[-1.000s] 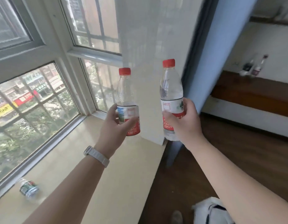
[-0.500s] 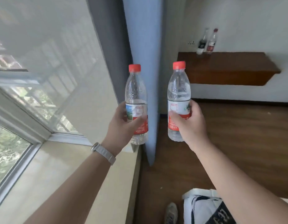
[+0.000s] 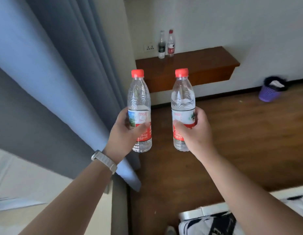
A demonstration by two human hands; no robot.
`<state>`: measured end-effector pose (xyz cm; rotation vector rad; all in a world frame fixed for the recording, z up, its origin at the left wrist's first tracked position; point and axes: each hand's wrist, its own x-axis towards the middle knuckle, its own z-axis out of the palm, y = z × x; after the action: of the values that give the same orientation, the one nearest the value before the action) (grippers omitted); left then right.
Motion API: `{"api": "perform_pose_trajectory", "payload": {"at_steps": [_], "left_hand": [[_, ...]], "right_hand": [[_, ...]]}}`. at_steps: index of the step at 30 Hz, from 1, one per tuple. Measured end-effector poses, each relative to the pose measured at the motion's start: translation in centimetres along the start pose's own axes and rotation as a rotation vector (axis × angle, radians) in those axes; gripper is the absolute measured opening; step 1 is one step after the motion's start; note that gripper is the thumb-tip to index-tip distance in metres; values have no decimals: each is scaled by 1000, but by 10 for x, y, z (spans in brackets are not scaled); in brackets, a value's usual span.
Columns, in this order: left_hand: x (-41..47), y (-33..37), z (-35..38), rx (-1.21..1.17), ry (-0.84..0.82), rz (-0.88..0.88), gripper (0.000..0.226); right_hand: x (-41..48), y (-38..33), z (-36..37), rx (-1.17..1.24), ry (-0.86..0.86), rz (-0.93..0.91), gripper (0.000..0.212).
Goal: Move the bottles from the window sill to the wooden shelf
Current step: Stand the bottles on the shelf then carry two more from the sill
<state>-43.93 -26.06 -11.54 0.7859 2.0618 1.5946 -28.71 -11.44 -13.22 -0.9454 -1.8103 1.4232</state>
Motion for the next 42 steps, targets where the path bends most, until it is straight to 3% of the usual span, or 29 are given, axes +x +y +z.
{"api": "perform_pose_trajectory", "payload": {"at_steps": [11, 16, 24, 31, 42], "left_hand": [[116, -19, 50, 47, -114, -36, 56], [181, -24, 71, -3, -246, -99, 66], [266, 1, 89, -42, -389, 28, 67], [308, 8, 107, -85, -473, 26, 70], [379, 18, 185, -58, -488, -10, 67]], "right_hand": [[86, 28, 3, -31, 182, 120, 60], [132, 30, 14, -105, 269, 170, 66], [203, 10, 23, -121, 413, 131, 60], [234, 7, 1, -130, 496, 127, 57], [323, 37, -51, -145, 444, 169, 62]]}}
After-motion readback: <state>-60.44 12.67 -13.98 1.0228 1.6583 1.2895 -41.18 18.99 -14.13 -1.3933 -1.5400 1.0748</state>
